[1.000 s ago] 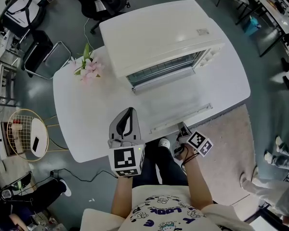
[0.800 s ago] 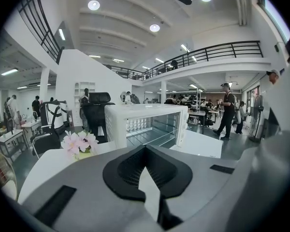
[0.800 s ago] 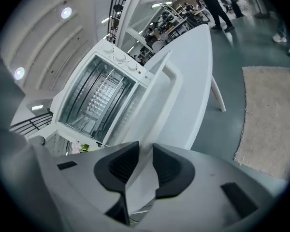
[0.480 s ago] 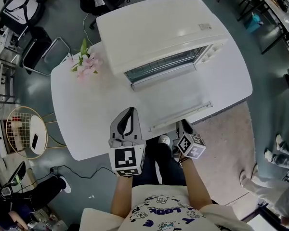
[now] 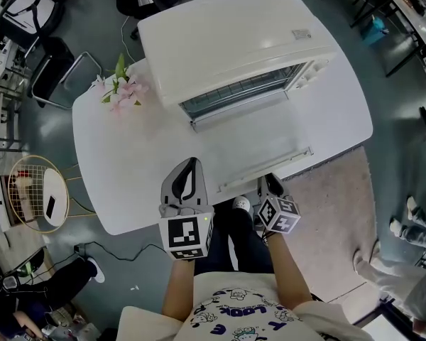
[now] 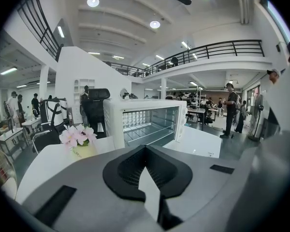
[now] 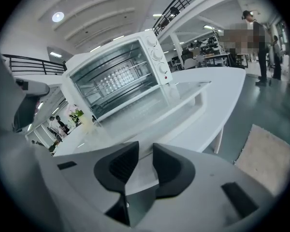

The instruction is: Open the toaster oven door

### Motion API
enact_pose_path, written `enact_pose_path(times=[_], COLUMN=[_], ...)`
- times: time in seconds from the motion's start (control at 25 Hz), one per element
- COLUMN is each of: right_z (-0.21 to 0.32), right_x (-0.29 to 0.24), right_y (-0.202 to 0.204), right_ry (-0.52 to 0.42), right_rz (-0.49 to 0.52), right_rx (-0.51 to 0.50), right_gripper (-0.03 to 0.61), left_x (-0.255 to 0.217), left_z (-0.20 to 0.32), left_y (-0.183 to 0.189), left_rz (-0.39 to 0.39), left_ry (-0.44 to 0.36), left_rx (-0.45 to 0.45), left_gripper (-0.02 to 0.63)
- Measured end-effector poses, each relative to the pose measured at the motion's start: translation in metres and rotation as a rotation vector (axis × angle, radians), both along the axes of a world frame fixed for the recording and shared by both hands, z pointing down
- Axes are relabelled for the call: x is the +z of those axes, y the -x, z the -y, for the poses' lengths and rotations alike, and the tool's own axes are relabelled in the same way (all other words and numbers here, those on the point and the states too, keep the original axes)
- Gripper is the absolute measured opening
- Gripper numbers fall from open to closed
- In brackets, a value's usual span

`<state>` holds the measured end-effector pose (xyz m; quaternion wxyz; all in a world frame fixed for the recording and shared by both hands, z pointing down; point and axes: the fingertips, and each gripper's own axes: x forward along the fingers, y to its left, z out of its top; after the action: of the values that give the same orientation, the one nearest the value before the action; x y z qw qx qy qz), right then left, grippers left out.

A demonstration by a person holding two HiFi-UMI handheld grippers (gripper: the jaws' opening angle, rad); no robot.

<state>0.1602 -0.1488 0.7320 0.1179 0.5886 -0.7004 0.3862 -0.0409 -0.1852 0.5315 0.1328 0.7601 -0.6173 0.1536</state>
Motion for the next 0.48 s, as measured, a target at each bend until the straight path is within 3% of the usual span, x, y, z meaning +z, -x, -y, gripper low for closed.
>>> enact_pose_path(times=[0.36, 0.48], right_z=[-0.0015, 0.0001], right_x=[-0.0062, -0.0098], right_y=[-0.0018, -0.0048], right_ry=[0.015, 0.005], right_rz=[-0.021, -0.054], right_rx=[-0.026, -0.036], right_gripper=[0.087, 0.058], left_x=[0.0030, 0.0013], left_z=[-0.0028, -0.0023], left_y=[-0.0003, 0.0001], left_rz=[0.001, -0.001], left_ry=[0.013, 0.007], left_rx=[-0.010, -0.010], left_gripper=[0.003, 0.003])
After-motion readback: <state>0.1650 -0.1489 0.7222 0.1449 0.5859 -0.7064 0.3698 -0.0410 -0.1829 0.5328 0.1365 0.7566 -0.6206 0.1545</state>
